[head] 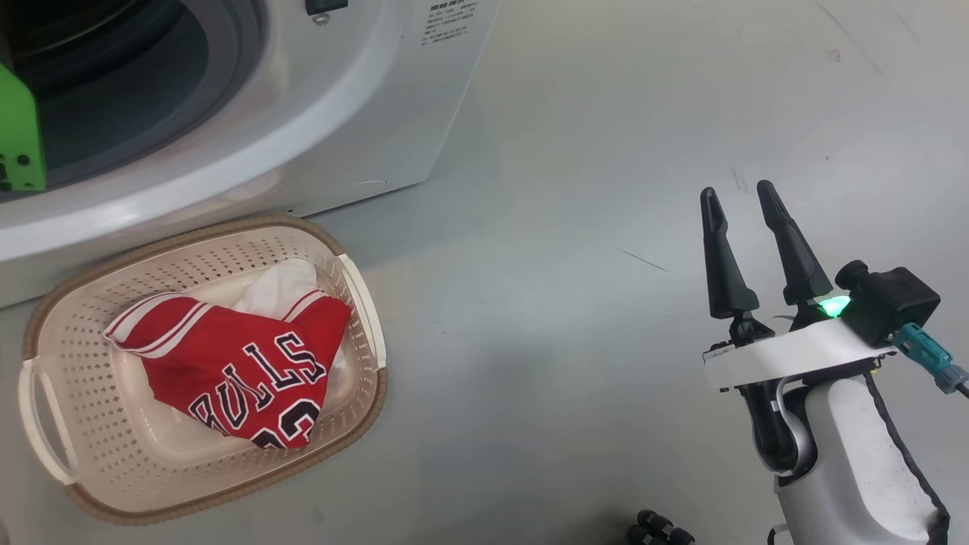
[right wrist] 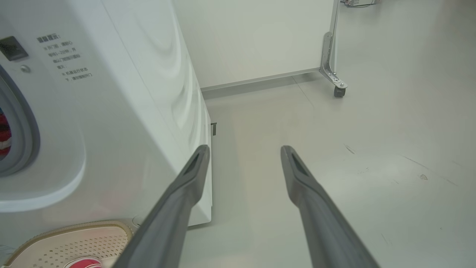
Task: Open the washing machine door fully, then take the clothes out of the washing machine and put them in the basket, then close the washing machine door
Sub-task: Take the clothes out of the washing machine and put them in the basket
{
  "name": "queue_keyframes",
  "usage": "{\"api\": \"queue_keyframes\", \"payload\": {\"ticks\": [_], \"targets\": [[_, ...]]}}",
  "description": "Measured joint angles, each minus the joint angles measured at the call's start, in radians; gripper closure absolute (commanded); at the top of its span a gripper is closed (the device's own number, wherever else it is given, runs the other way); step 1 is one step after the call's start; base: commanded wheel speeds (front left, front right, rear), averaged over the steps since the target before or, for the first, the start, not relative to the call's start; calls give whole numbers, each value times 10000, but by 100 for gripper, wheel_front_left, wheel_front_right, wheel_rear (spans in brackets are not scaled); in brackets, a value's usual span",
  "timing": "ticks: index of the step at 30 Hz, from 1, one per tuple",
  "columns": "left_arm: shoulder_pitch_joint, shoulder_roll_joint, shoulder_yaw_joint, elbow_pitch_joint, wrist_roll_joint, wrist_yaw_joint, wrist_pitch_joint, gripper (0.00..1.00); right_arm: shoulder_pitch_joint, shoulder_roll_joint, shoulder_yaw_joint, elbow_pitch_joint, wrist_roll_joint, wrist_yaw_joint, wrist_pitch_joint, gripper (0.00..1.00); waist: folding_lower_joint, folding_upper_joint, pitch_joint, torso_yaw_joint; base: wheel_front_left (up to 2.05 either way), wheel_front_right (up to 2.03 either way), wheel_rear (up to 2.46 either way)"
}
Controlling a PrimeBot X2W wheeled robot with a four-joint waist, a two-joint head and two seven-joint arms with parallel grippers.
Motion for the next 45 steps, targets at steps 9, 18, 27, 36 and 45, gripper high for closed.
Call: {"api": "queue_keyframes", "payload": {"ticks": [9,18,27,36,45], "targets": [[-30,-771,489,-134,-610,173,-1296,100,1,2,-274,0,-21,2,-2,0,-1,0,-292,259,0,0,0],[410,-1338,715,-663,-817,337,-3147,100,41,-29,-502,4,-144,2,-2,0,-1,0,-684,733,0,0,0],[1721,-1992,857,-1225,-1108,382,-5064,100,352,-217,-694,12,-395,2,-2,0,-1,0,-1234,1283,0,0,0],[3158,-2725,830,-2008,-1417,378,-6792,100,807,-387,-855,19,-495,2,-2,0,-1,0,-1816,1886,0,0,0],[4442,-2972,535,-2861,-1409,326,-7066,100,1150,-462,-886,19,-604,2,-2,0,-1,0,-2350,2413,0,0,0]]}}
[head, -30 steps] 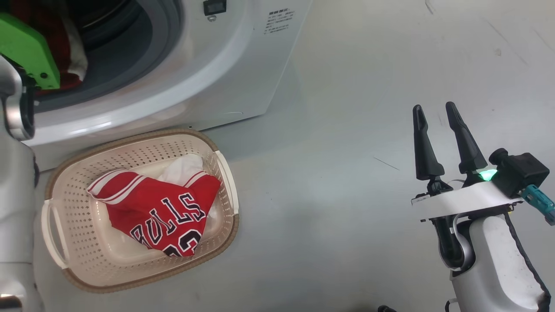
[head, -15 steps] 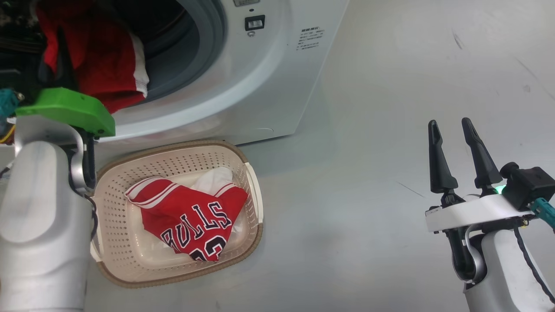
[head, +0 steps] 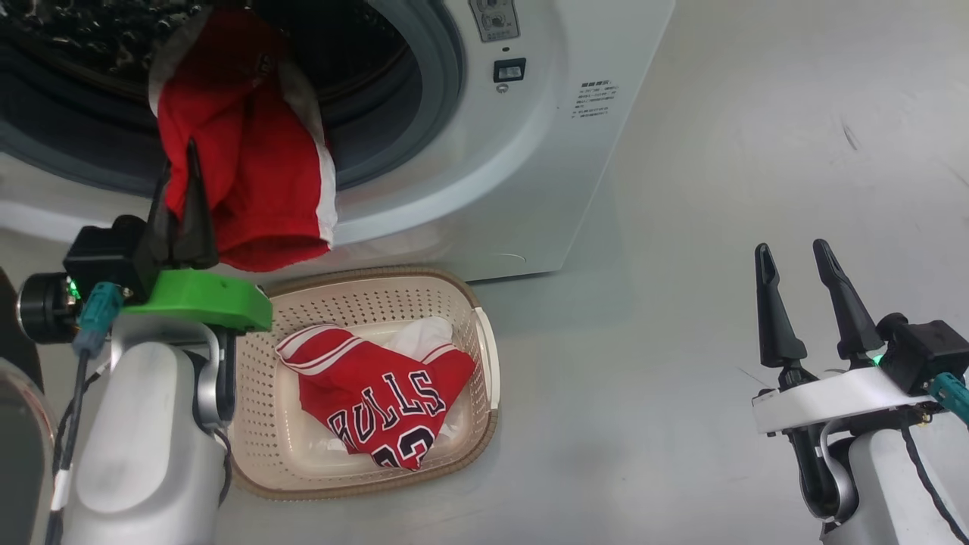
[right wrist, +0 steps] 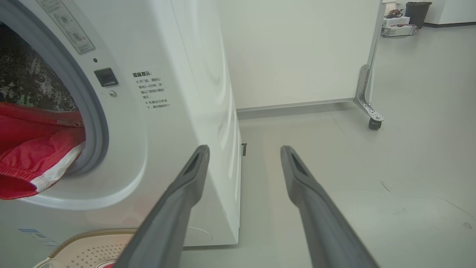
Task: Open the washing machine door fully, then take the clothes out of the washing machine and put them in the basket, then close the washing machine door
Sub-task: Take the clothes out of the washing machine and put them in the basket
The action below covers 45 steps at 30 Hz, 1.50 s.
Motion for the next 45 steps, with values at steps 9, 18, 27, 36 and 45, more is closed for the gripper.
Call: {"api": "queue_keyframes", "payload": {"ticks": [9,18,27,36,45], "targets": [[1062,-94,-334,-1129,0,-81,0,100,399,-59,-25,4,-56,0,0,0,0,0,-516,450,0,0,0],[2117,-96,-493,-1975,17,-79,0,100,566,-61,121,-6,-86,0,0,0,0,0,-927,733,0,0,0],[3339,-100,-1373,-1352,-140,-318,58,100,600,-33,366,-138,-125,0,2,0,0,0,-825,559,0,0,0],[3677,-102,-1906,-54,-525,-571,566,100,571,40,449,-257,-105,0,2,0,0,0,-447,139,0,0,0],[3182,-102,-2196,1488,-573,-711,1256,100,333,123,529,-359,-12,0,4,0,0,0,103,-314,0,0,0]]}}
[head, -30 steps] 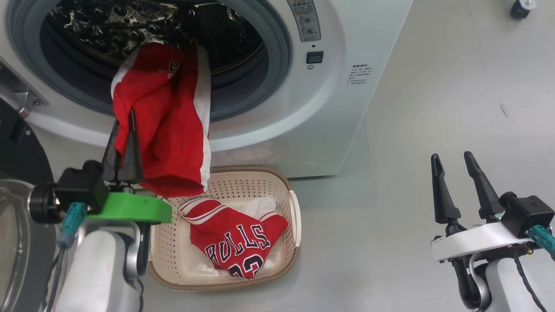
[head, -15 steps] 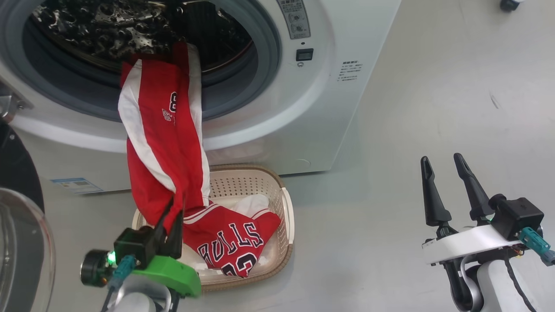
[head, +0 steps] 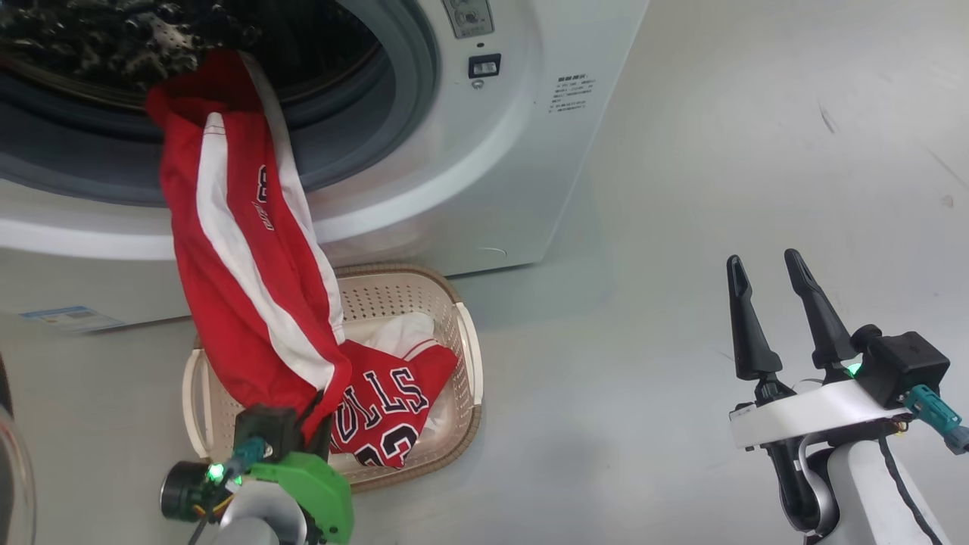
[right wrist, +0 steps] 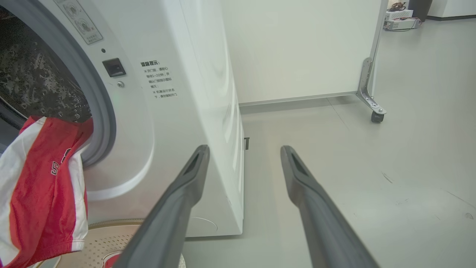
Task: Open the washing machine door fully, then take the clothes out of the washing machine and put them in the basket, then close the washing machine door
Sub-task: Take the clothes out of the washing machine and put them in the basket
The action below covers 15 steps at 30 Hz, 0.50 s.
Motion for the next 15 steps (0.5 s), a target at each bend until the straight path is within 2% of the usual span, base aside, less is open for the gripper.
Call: {"api": "queue_keyframes", "payload": {"ticks": [10,12,13,15], "targets": [[-1523,-12,44,1979,-21,-209,1152,100,-405,35,61,-50,77,2,-2,0,0,0,715,-475,0,0,0],[-1720,-13,111,2286,-52,-209,1338,29,-459,59,69,-44,132,2,-2,0,0,0,817,-595,0,0,0],[-1827,-13,113,2406,-69,-209,1406,0,-467,65,65,-36,146,2,-2,0,0,0,866,-650,0,0,0],[-2081,-15,92,2661,-73,-228,1576,0,-471,71,36,-15,150,2,-2,0,0,0,966,-744,0,0,0]]}}
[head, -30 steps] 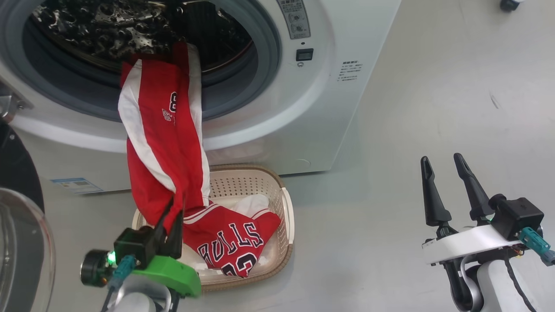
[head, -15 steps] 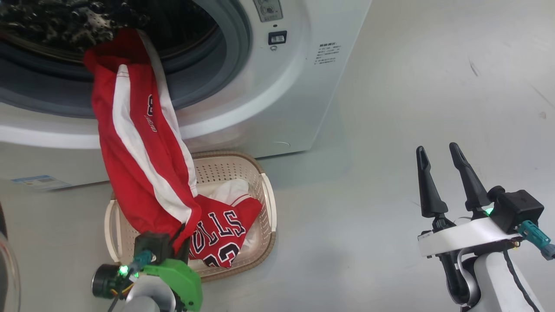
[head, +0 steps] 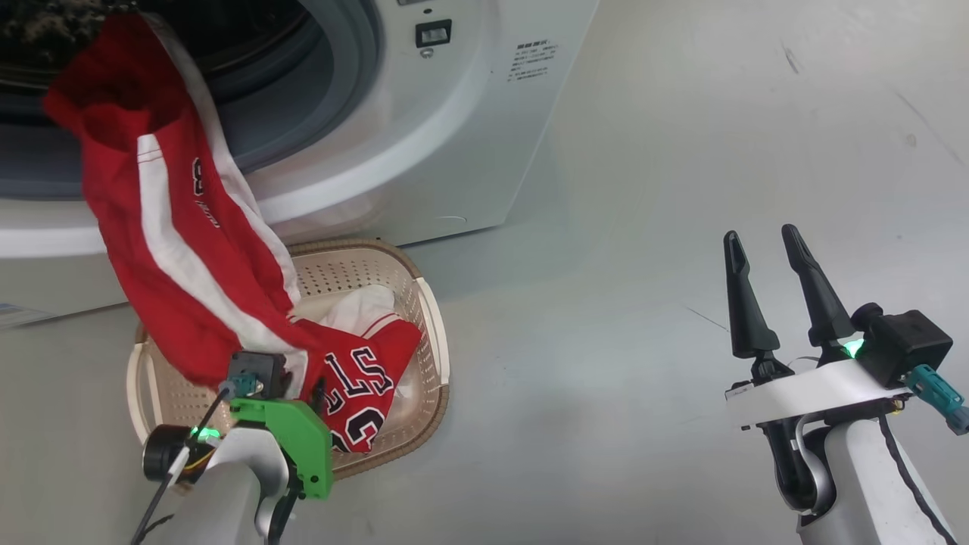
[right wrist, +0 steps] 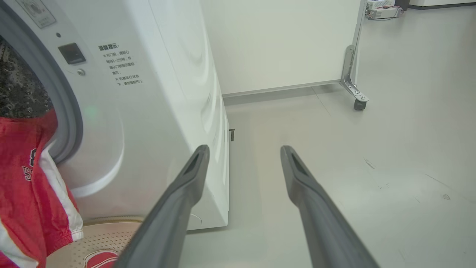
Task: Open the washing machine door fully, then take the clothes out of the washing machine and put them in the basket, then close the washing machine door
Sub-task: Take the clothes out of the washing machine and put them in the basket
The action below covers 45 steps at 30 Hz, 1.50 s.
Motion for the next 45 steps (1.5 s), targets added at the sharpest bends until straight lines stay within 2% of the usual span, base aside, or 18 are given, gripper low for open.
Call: {"api": "queue_keyframes", "payload": {"ticks": [11,23,30,37,45], "targets": [[-539,-38,54,961,-211,-159,-67,0,-107,25,-207,174,12,0,0,0,0,0,184,-108,0,0,0],[-591,-63,115,1302,-209,-232,-1377,0,-114,63,-353,320,12,0,0,0,0,0,-247,186,0,0,0],[-583,-71,109,1045,-117,-253,-2564,0,-81,52,-539,341,2,0,0,0,0,0,-576,463,0,0,0],[-559,-84,82,564,77,-178,-2790,0,93,-12,-635,389,-25,0,0,0,0,0,-956,778,0,0,0],[-417,-81,240,-318,186,151,-2800,0,357,-167,-685,466,-230,0,0,0,0,0,-1422,1203,0,0,0]]}}
